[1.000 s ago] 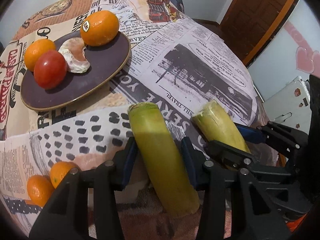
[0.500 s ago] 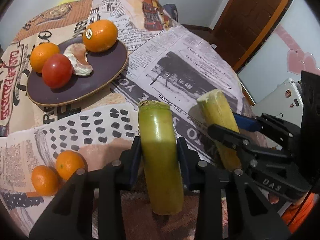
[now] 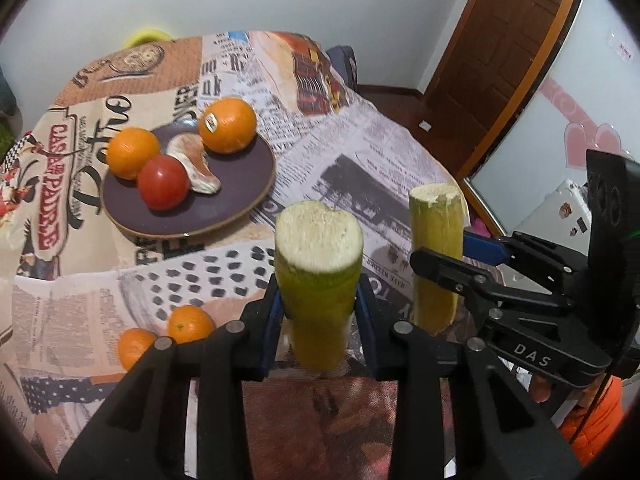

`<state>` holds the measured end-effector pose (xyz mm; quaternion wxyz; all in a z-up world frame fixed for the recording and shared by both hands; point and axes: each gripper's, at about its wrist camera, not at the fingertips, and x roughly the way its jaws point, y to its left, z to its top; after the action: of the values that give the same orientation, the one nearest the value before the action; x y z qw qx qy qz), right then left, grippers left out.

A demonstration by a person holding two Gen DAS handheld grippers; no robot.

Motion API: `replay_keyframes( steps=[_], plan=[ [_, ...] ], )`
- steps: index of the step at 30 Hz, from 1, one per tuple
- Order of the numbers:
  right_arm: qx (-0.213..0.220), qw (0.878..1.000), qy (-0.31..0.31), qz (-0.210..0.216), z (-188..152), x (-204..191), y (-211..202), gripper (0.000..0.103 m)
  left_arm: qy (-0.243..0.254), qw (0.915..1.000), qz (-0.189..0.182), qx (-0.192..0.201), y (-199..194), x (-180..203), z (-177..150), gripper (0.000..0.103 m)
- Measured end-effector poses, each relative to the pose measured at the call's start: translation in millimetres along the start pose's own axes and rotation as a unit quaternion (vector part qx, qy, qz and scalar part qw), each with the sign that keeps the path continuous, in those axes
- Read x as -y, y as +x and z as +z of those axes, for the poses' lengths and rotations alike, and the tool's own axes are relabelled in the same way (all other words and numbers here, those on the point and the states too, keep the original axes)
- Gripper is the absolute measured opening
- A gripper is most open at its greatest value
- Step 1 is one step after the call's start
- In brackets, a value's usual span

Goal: Organize fruits
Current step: 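Lift the banana with the left tool while the right tool carries the corn cob toward the plate, then lower the banana and corn cob onto the purple plate and open both tools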

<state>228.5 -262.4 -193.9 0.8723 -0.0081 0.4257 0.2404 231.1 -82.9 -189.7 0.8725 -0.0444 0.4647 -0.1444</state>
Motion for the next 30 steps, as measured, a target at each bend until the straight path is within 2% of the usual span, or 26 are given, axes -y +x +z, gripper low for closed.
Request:
replay_keyframes(
  steps=[11, 19, 30],
  plan=[
    [0.027, 1.0, -0.007, 0.009, 26, -16, -2, 0.036, 0.001, 0.9988, 0.019, 0.045, -35, -21, 22, 0.034],
    [0.051, 0.998, -0.014, 0.016, 51, -24, -1, 0.036, -0.016, 0.9963, 0.041, 0.074, -54, -53, 39, 0.034],
    [0.064, 0.997, -0.037, 0.025, 81, -42, 19, 0.036, -0.041, 0.9927, 0.073, 0.086, -61, -104, 52, 0.034]
  ],
)
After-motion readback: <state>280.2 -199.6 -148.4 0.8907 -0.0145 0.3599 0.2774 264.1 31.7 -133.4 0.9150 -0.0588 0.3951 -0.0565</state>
